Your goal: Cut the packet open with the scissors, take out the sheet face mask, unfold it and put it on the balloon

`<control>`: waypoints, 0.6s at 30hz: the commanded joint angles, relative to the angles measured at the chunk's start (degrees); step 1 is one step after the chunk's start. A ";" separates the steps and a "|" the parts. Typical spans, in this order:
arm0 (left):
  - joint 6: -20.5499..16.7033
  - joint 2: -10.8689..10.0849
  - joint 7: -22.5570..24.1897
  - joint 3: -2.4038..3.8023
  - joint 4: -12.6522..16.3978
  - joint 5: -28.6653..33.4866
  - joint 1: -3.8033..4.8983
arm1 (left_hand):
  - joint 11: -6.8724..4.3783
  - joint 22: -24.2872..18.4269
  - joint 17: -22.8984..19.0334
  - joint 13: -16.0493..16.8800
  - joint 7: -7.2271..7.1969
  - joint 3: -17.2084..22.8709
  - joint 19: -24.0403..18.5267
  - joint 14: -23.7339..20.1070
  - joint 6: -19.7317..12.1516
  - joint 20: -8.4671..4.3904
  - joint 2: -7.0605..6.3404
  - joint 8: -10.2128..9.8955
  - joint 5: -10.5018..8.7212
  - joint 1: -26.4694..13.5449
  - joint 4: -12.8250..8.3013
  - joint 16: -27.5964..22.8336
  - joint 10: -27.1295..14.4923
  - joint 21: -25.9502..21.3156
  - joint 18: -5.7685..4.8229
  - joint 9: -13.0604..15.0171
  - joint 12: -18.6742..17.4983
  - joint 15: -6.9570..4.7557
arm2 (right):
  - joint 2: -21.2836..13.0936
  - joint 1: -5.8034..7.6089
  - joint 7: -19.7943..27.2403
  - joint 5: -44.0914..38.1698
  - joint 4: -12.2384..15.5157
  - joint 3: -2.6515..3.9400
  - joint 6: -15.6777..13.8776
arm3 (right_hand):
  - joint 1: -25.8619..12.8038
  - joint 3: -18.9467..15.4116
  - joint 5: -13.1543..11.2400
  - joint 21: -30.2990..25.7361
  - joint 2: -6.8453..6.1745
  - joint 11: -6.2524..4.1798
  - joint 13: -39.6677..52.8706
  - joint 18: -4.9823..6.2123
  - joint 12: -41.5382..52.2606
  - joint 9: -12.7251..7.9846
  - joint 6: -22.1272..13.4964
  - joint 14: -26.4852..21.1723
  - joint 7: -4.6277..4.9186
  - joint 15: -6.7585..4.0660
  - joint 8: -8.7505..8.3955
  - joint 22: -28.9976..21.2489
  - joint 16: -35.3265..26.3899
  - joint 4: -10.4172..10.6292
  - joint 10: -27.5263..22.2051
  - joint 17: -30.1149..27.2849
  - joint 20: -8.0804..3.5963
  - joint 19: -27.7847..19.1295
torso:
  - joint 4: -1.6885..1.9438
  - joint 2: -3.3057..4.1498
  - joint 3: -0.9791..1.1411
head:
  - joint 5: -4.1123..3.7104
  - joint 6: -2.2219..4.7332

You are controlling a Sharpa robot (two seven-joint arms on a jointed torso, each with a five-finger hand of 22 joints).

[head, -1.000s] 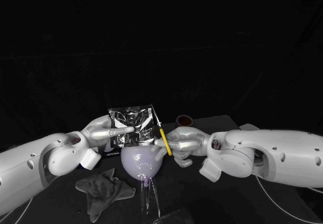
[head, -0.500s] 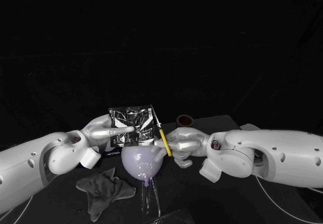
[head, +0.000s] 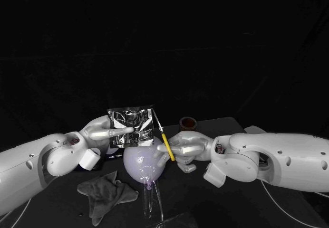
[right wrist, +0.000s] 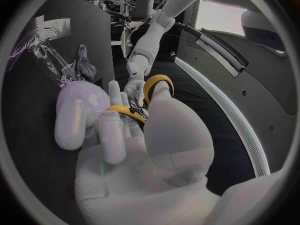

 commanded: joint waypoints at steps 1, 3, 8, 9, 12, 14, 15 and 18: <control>1.31 0.09 0.84 0.08 0.06 0.73 0.15 | -0.09 -0.01 0.08 0.06 0.26 -0.08 0.17 -0.01 0.02 -0.16 0.41 0.20 0.20 -0.02 -0.42 -0.07 0.37 0.37 0.94 7.64 0.27 -0.55 | 0.18 -0.12 0.11 -0.41 0.11 0.01 1.50 | 0.04 -0.55 -0.25 0.23 0.50 0.10 -0.12 0.57 -0.03 0.06 0.28 4.44 -0.03 -0.30 0.19 6.82 0.21 0.01 0.45 6.93 -0.24 0.37 | 0.07 0.03 -0.02 | 0.04 -0.04; 1.42 0.10 0.84 0.08 0.09 0.72 0.15 | -0.09 -0.01 0.08 0.06 0.26 -0.08 0.17 -0.01 0.02 -0.16 0.41 0.20 0.20 -0.02 -0.42 -0.07 0.37 0.37 0.94 7.64 0.27 -0.55 | 0.27 -0.15 0.08 -0.41 0.09 0.00 1.55 | 0.04 -0.55 -0.25 0.23 0.50 0.10 -0.12 0.57 -0.03 0.06 0.28 4.44 -0.03 -0.30 0.19 6.82 0.21 0.01 0.45 6.93 -0.24 0.37 | 0.07 0.03 -0.02 | 0.04 -0.04; 1.64 0.08 0.86 0.08 0.18 0.68 0.18 | -0.09 -0.01 0.08 0.06 0.26 -0.08 0.17 -0.01 0.02 -0.16 0.41 0.20 0.20 -0.02 -0.42 -0.07 0.37 0.37 0.94 7.64 0.27 -0.55 | 0.41 -0.22 0.01 -0.42 0.01 -0.01 1.72 | 0.04 -0.55 -0.25 0.23 0.50 0.10 -0.12 0.57 -0.03 0.06 0.28 4.44 -0.03 -0.30 0.19 6.82 0.21 0.01 0.45 6.93 -0.24 0.37 | 0.07 0.01 -0.03 | 0.06 -0.08; 1.66 0.08 0.86 0.08 0.19 0.68 0.18 | -0.09 -0.01 0.08 0.06 0.26 -0.08 0.17 -0.01 0.02 -0.16 0.41 0.20 0.20 -0.02 -0.42 -0.07 0.37 0.37 0.94 7.64 0.27 -0.55 | 0.45 -0.23 -0.01 -0.42 -0.01 -0.01 1.75 | 0.04 -0.55 -0.25 0.23 0.50 0.10 -0.12 0.57 -0.03 0.06 0.28 4.44 -0.03 -0.30 0.19 6.82 0.21 0.01 0.45 6.93 -0.24 0.37 | 0.05 0.01 -0.03 | 0.07 -0.07; 1.73 0.10 0.88 0.08 0.19 0.66 0.19 | -0.09 -0.01 0.08 0.06 0.26 -0.08 0.17 -0.01 0.02 -0.16 0.41 0.20 0.20 -0.02 -0.42 -0.07 0.37 0.37 0.94 7.64 0.27 -0.55 | 0.56 -0.26 -0.09 -0.43 -0.07 -0.02 1.85 | 0.12 -0.67 -0.25 0.26 0.60 0.07 -0.23 0.57 -0.02 0.05 0.27 4.43 -0.08 -0.33 0.19 6.83 0.21 0.01 0.50 6.90 -0.26 0.38 | 0.06 -0.01 -0.04 | 0.12 -0.08; 1.78 0.11 0.89 0.08 0.19 0.65 0.19 | -0.09 -0.01 0.08 0.06 0.26 -0.08 0.17 -0.01 0.02 -0.16 0.41 0.20 0.20 -0.02 -0.42 -0.07 0.37 0.37 0.94 7.64 0.27 -0.55 | 0.60 -0.28 -0.11 -0.45 -0.11 -0.03 1.88 | 0.12 -0.67 -0.25 0.26 0.60 0.07 -0.23 0.57 -0.02 0.05 0.27 4.43 -0.08 -0.33 0.19 6.83 0.21 0.01 0.50 6.90 -0.26 0.38 | 0.05 0.00 -0.03 | 0.15 -0.09; 1.80 0.12 0.89 0.08 0.19 0.64 0.19 | -0.09 -0.01 0.08 0.06 0.26 -0.08 0.17 -0.01 0.02 -0.16 0.41 0.20 0.20 -0.02 -0.42 -0.07 0.37 0.37 0.94 7.64 0.27 -0.55 | 0.62 -0.28 -0.12 -0.45 -0.13 -0.03 1.89 | 0.12 -0.67 -0.25 0.26 0.60 0.07 -0.23 0.57 -0.02 0.05 0.27 4.43 -0.08 -0.33 0.19 6.83 0.21 0.01 0.50 6.90 -0.26 0.38 | 0.05 0.01 -0.02 | 0.18 -0.12; 1.87 0.12 0.89 0.08 0.20 0.62 0.20 | -0.11 -0.01 0.12 0.06 0.24 -0.09 0.19 0.02 0.03 -0.17 0.41 0.21 0.20 -0.05 -0.44 -0.06 0.39 0.39 0.94 7.69 0.27 -0.57 | 0.64 -0.30 -0.15 -0.47 -0.19 -0.03 1.90 | 0.12 -0.67 -0.25 0.26 0.60 0.07 -0.23 0.57 -0.02 0.05 0.27 4.43 -0.08 -0.33 0.19 6.83 0.21 0.01 0.50 6.90 -0.26 0.38 | 0.03 0.02 -0.01 | 0.19 -0.13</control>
